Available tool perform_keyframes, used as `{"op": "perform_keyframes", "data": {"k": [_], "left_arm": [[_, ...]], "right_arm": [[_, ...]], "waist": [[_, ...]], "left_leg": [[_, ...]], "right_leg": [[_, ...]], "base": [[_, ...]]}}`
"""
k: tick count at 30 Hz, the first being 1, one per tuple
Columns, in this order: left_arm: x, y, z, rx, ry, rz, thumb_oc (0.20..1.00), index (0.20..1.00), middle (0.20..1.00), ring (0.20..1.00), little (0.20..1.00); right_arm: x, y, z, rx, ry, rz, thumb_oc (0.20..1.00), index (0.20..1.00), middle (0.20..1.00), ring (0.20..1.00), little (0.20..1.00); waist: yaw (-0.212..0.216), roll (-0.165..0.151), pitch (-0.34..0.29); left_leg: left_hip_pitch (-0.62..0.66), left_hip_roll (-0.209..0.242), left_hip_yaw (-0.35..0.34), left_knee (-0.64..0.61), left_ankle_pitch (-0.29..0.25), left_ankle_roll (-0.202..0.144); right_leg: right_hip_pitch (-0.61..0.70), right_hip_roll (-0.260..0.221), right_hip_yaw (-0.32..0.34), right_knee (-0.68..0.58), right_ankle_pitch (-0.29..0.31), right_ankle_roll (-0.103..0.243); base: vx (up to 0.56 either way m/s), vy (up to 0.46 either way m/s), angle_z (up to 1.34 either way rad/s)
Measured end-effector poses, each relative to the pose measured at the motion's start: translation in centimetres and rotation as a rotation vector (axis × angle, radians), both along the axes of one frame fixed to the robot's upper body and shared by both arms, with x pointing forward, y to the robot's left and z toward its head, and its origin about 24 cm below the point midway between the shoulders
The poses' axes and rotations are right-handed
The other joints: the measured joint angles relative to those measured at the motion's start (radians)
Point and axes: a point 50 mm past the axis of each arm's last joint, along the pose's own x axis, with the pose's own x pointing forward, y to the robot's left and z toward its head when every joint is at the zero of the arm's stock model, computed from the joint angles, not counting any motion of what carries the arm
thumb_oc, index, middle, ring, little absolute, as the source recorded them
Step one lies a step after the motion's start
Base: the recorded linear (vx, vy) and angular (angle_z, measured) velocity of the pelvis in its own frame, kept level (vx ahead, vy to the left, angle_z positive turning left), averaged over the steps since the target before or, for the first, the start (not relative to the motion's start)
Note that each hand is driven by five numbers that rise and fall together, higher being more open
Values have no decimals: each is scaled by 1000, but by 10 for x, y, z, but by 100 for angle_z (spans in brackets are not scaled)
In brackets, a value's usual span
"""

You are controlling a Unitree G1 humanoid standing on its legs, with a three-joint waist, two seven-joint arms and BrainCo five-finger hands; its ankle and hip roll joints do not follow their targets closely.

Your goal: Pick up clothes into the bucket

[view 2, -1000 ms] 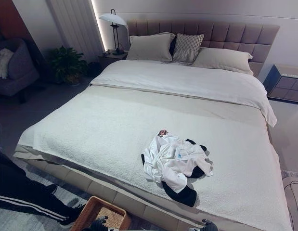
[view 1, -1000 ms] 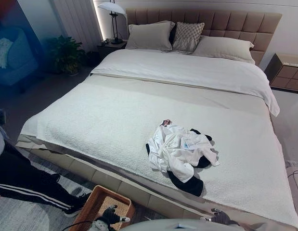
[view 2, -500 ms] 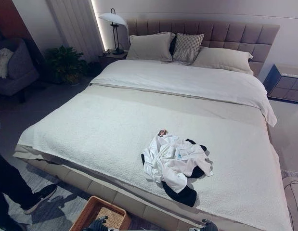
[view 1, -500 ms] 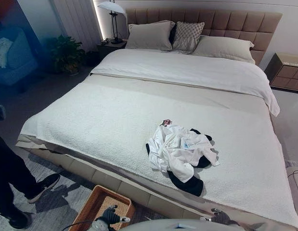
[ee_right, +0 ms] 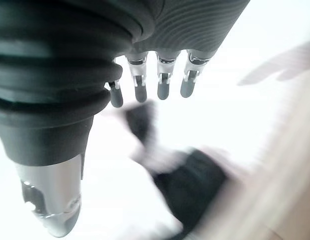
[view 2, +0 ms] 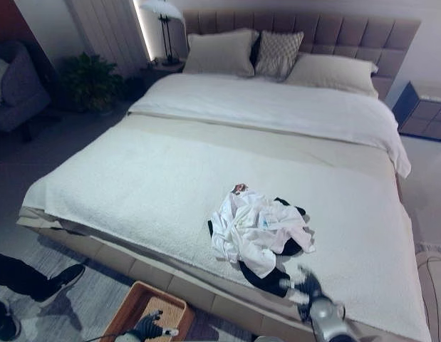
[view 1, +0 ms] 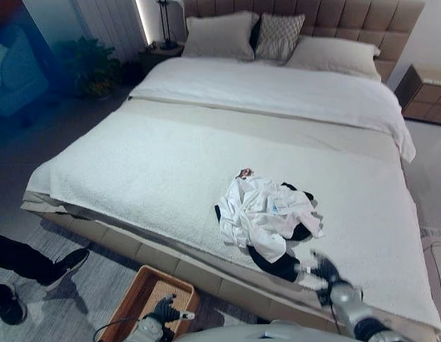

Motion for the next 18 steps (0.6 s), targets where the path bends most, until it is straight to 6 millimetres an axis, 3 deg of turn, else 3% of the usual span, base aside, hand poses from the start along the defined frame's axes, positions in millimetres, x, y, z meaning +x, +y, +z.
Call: {"op": "perform_keyframes", "data": {"k": [2,6,10,12,13,15,18], "left_arm": [[10,-3,3,-2,-32,-4,1000,1000,1000,1000,1000],[29,-6,11,-1,-94,-2,1000,1000,1000,1000,1000],[39,-9,15,8,-128,-5,1000,1000,1000,1000,1000],[48,-18,34,-61,-275,-22,1000,1000,1000,1000,1000],[48,-27,41,-102,-360,-50,1000,1000,1000,1000,1000],[37,-26,23,-60,-240,-32,1000,1000,1000,1000,1000],[48,-23,24,-9,-240,-50,1000,1000,1000,1000,1000]], "right_arm": [[32,-3,26,-44,-103,13,1000,1000,1000,1000,1000],[67,-11,62,-112,-237,-9,1000,1000,1000,1000,1000],[83,-18,83,-175,-309,-43,1000,1000,1000,1000,1000],[85,-33,101,-238,-376,-83,1000,1000,1000,1000,1000],[79,-53,103,-320,-358,-126,1000,1000,1000,1000,1000],[88,-57,113,-360,-380,-176,1000,1000,1000,1000,1000],[103,-60,137,-409,-454,-229,1000,1000,1000,1000,1000]], "waist": [[-8,6,30],[-5,19,85],[-1,32,123],[29,49,164],[28,61,180],[25,75,192],[24,77,239]], "left_leg": [[-36,-1,-5,16,0,0],[-91,-7,-26,32,9,-5],[-125,-19,-48,49,15,-10],[-156,-27,-56,58,17,-9],[-157,-35,-71,74,18,-9],[-186,-47,-91,96,18,-9],[-245,-67,-98,135,18,-9]], "right_leg": [[-27,-2,-1,0,1,1],[-67,-5,-15,0,13,-1],[-88,-13,-33,9,12,-2],[-103,-20,-43,20,14,0],[-109,-30,-54,42,9,-2],[-158,-51,-64,128,-42,5],[-262,-83,-61,267,-86,-3]], "base": [[-64,6,4],[-52,16,10],[-18,28,16],[-55,38,17],[-47,52,36],[-21,73,29],[-17,66,10]]}}
